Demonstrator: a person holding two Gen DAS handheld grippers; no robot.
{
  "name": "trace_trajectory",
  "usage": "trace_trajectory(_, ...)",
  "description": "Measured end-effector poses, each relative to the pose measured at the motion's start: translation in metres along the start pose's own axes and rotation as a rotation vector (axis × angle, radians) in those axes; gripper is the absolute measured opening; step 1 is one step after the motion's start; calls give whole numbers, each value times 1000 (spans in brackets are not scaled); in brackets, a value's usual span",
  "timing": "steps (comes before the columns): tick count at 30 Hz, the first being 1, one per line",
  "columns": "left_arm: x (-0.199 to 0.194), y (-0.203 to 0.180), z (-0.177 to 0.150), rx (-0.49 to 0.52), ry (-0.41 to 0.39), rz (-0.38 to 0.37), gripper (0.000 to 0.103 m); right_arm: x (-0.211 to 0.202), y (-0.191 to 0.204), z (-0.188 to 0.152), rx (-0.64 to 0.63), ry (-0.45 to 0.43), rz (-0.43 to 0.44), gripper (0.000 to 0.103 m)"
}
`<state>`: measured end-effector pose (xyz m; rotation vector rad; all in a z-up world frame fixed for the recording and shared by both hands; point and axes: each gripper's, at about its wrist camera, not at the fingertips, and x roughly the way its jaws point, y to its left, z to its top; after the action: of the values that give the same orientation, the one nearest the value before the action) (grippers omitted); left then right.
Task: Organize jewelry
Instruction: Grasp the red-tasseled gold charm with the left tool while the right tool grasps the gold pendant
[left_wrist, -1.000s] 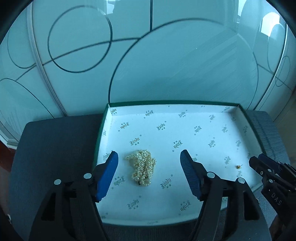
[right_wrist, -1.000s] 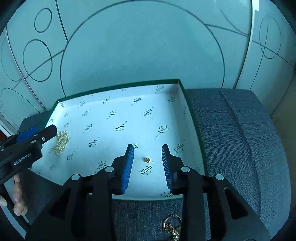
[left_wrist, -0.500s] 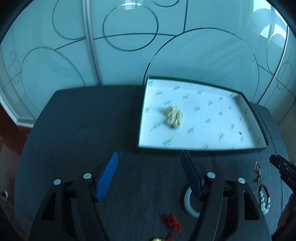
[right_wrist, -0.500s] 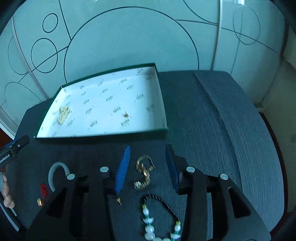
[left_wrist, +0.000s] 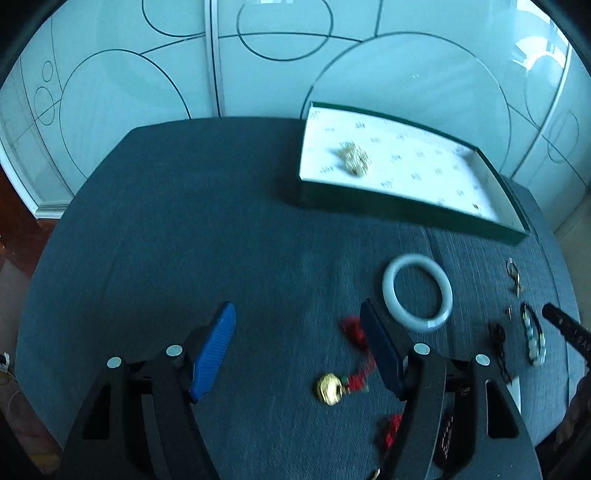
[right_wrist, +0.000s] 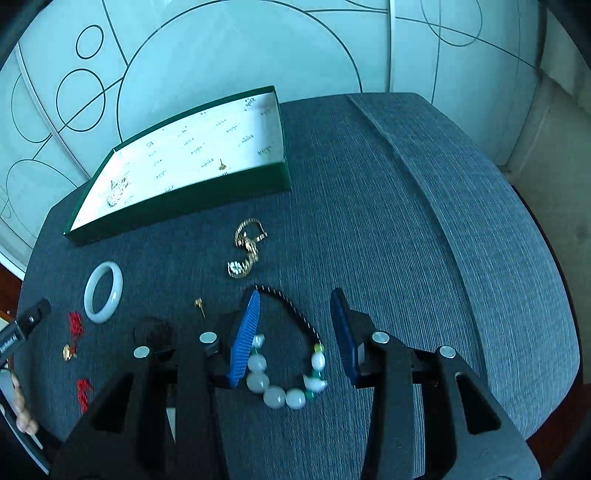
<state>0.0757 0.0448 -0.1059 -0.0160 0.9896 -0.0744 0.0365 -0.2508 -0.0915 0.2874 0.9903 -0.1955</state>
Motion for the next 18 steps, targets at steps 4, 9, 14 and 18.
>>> trace_trajectory(4, 0, -9, -16, 25, 16, -11, 69, -6, 0, -8, -3, 1, 5, 40)
trace_trajectory(9, 2, -22, -21, 62, 16, -22, 68, -8, 0, -15, -4, 2, 4, 40)
trace_trajectory(14, 10, -32, -20, 75, 27, -32, 63, -8, -1, -18, -4, 5, 3, 40)
trace_trajectory(18, 19, -36, -21, 84, 35, -17, 62, -7, -2, -18, -3, 6, 4, 40)
